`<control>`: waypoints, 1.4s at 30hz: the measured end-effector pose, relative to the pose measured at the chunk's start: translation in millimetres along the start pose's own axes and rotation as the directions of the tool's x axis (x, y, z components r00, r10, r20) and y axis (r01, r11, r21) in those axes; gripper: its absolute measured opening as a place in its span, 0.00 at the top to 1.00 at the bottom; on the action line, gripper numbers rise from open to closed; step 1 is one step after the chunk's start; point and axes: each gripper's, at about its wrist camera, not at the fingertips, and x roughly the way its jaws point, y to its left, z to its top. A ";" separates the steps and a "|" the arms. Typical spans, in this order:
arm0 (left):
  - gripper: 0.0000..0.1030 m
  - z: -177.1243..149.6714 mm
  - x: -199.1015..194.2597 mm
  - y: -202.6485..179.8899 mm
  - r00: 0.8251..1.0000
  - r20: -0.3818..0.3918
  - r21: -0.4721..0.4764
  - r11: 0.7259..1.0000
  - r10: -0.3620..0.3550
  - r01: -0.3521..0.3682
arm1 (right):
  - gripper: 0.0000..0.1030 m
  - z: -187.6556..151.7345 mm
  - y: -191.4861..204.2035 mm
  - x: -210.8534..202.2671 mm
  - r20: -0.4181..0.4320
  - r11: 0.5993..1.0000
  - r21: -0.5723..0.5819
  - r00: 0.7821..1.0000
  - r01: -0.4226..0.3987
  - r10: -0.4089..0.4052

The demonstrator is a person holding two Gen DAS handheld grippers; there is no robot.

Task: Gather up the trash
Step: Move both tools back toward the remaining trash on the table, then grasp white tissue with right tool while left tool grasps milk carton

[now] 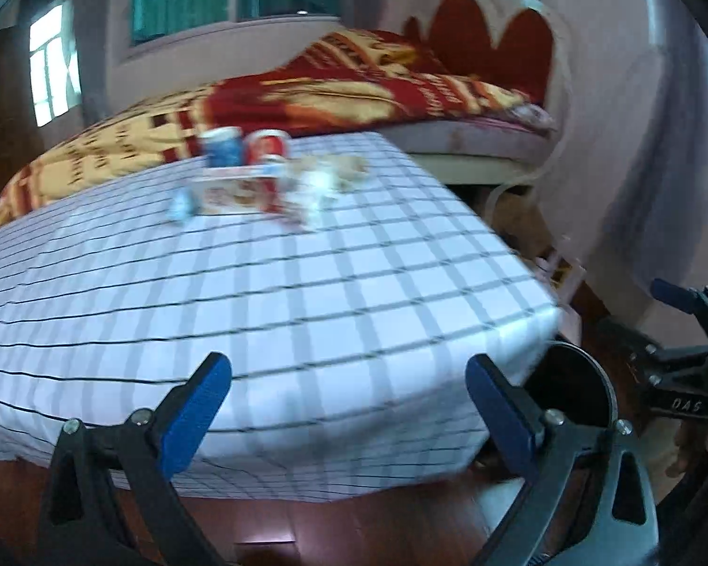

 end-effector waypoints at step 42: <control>0.05 51.5 92.7 131.9 0.989 -0.044 -0.163 0.976 0.139 -0.144 | 0.65 155.6 162.7 200.9 -0.117 0.955 -0.061 0.952 -0.292 0.283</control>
